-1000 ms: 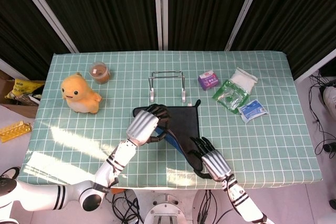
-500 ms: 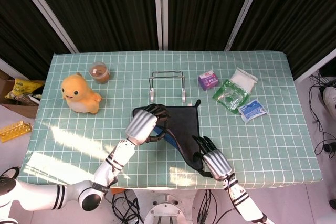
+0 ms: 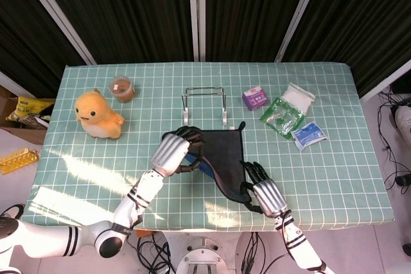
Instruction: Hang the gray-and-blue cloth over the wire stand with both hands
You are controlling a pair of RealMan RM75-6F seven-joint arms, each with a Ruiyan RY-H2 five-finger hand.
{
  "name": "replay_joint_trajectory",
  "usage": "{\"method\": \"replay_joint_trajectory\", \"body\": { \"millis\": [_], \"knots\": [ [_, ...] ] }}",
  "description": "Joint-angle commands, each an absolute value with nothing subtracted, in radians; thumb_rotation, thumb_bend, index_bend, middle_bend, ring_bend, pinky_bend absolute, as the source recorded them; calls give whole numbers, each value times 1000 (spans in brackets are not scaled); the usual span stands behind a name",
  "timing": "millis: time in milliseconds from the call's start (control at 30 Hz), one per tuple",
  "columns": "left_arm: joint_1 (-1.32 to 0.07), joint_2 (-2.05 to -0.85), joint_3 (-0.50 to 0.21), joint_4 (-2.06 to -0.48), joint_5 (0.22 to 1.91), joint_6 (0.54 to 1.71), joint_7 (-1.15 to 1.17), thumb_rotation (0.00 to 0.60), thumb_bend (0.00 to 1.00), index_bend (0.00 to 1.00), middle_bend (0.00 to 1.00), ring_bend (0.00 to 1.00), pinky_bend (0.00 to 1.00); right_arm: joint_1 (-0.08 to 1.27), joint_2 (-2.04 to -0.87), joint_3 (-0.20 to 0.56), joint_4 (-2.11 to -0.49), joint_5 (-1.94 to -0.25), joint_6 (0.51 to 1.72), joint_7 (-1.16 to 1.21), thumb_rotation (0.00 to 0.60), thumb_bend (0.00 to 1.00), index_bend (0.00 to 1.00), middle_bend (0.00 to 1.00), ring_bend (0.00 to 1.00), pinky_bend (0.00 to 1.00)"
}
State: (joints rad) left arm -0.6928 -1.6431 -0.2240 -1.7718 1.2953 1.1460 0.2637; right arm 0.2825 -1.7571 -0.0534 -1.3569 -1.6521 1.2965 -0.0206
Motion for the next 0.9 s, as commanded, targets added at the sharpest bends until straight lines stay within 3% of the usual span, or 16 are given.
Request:
{"method": "replay_joint_trajectory", "body": {
  "millis": [33, 300, 667, 900],
  "knots": [
    [-684, -1637, -224, -1770, 1282, 1149, 242, 600, 431, 816, 348, 207, 231, 278, -1748, -29, -1382, -1612, 1293, 9, 600, 447, 842, 50, 0, 0],
    [-664, -1610, -242, -1775, 1207, 1114, 119, 600, 432, 822, 348, 207, 230, 304, -1680, 66, -1507, -1497, 1242, 80, 600, 477, 984, 103, 0, 0],
    [-660, -1579, -310, -1739, 1134, 1045, -111, 600, 456, 833, 348, 207, 230, 412, -1544, 225, -1687, -1373, 1125, 74, 600, 518, 1000, 109, 0, 0],
    [-684, -1597, -384, -1679, 1034, 1010, -192, 600, 460, 840, 348, 207, 229, 526, -1463, 370, -1755, -1216, 1016, 12, 600, 520, 1000, 108, 0, 0]
  ]
}}
